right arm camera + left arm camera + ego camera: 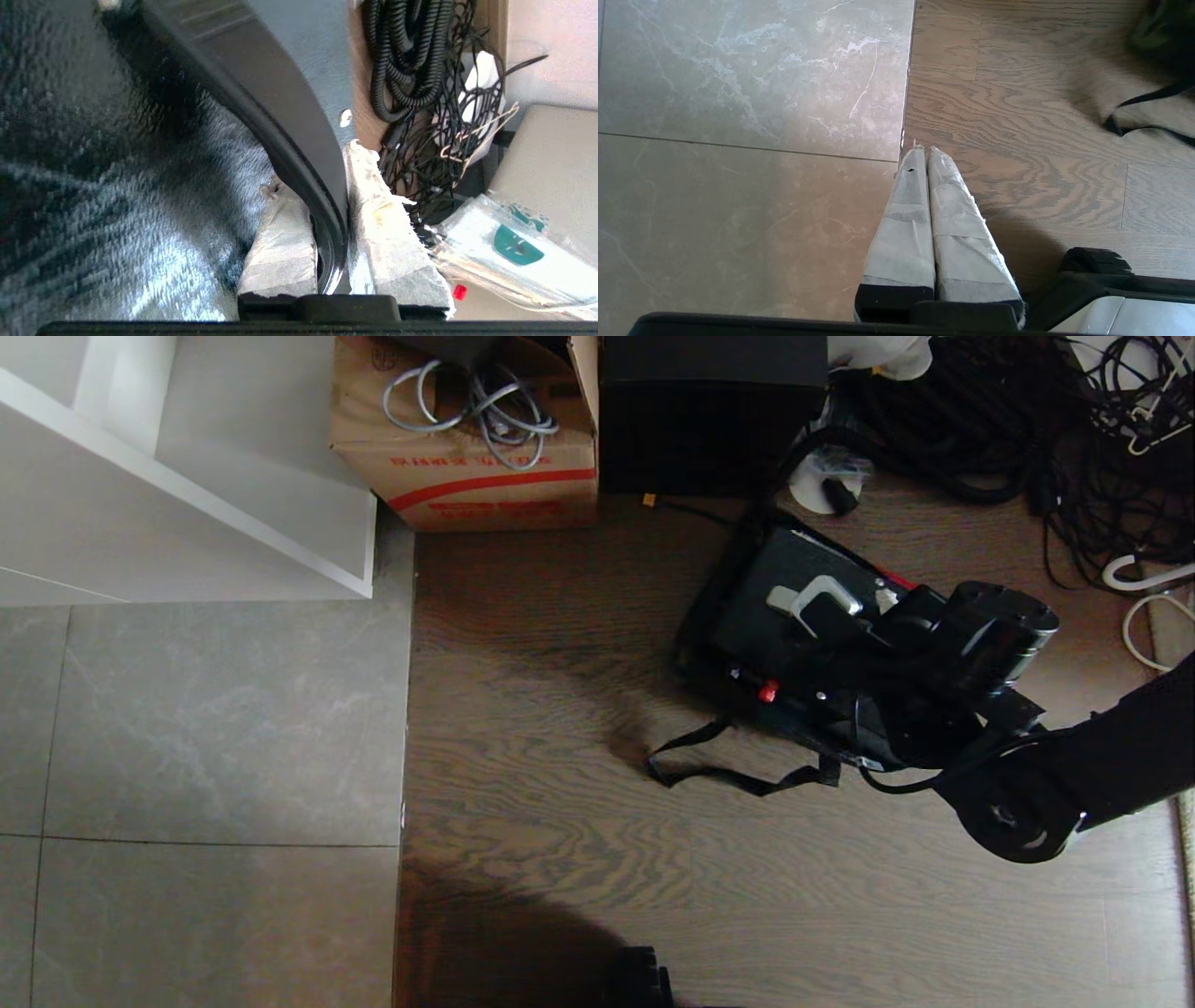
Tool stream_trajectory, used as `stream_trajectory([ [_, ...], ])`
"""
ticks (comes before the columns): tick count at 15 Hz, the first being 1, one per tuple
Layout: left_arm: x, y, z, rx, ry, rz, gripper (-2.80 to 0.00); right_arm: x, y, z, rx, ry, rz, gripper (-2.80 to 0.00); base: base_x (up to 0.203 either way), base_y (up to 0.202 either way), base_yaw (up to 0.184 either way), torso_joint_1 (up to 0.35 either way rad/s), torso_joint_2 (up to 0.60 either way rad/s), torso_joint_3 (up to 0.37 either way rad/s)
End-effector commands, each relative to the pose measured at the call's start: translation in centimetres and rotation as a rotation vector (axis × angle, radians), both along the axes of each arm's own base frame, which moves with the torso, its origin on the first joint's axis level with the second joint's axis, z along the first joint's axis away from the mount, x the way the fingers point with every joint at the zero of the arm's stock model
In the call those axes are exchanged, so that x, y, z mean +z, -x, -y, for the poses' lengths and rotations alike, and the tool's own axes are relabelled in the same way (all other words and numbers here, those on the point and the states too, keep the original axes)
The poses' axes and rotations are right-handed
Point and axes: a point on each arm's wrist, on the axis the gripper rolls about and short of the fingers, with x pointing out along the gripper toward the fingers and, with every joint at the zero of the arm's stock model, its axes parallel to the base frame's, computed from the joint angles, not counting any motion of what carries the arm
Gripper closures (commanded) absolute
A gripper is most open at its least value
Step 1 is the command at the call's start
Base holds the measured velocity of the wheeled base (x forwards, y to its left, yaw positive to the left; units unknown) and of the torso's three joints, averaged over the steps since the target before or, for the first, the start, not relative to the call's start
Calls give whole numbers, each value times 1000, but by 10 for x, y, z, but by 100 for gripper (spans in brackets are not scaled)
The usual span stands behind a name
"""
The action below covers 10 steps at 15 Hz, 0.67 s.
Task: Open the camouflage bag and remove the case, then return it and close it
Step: Lift the black box
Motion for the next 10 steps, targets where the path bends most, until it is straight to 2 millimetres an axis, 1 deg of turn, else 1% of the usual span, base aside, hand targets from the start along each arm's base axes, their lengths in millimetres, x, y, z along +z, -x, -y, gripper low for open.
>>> stream_trajectory([
  [1,-2,-1,0,0,0,-8,0,22,14,2,10,-14,50,0,0,0,0,0,0,0],
  [4,-2,-1,0,1,1,-7,0,34,23,4,19,-18,48,0,0,0,0,0,0,0],
  [8,-2,-1,0,0,0,-8,0,61,49,16,15,-31,71,0,0,0,0,0,0,0],
  [10,-2,-1,0,1,0,-8,0,69,62,23,15,-29,64,0,0,0,0,0,0,0],
])
